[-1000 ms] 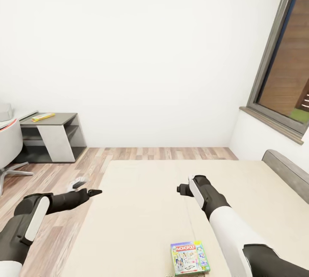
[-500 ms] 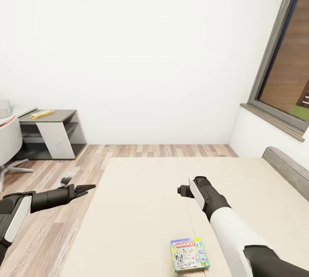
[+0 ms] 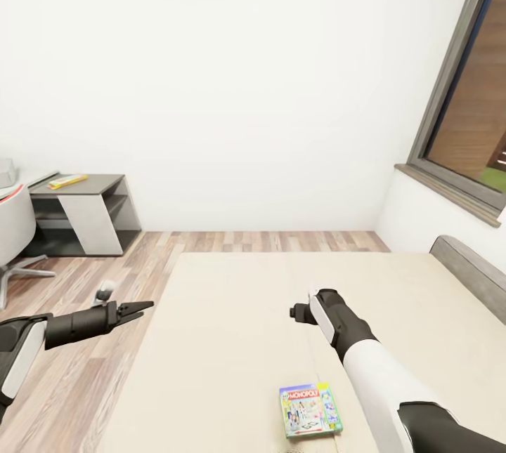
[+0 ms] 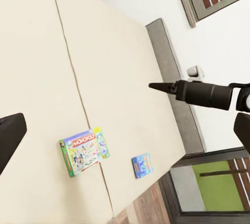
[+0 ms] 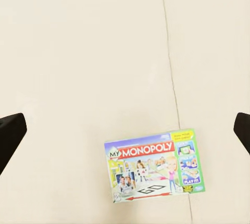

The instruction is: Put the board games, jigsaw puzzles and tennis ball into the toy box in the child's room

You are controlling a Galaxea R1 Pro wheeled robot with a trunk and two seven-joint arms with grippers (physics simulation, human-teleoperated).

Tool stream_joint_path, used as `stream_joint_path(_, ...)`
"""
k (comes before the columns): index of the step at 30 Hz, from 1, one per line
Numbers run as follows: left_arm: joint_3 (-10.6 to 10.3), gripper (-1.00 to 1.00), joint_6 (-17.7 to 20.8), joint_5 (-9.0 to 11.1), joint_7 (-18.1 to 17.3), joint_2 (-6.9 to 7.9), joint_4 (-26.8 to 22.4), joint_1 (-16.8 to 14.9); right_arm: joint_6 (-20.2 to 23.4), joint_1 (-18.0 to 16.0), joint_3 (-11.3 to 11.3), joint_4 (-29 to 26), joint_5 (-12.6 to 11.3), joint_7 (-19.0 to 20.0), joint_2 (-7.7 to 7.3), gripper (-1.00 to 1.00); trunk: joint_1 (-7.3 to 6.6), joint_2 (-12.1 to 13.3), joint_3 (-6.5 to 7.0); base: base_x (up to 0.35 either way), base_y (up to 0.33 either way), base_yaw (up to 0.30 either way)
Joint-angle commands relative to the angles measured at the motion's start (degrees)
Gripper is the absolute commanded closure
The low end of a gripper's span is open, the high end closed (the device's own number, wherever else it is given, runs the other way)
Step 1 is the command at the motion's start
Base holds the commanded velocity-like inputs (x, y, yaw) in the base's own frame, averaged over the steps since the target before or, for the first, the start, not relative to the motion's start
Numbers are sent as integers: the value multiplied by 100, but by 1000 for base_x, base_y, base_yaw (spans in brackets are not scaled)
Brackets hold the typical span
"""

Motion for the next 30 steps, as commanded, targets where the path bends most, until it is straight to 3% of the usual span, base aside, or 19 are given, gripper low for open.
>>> stream_joint_path(1,13,-100,18,-8,-24,2,0,-5,16,-4,-21,3,-62,-48,2,-100,3,-14,-23,0,0,0)
stream_joint_path(30,119,-100,12,24,-44,-5,-22,-13,-3,-6,-45,38,-55,-61,-3,-100,3,-14,-297,0,0,0)
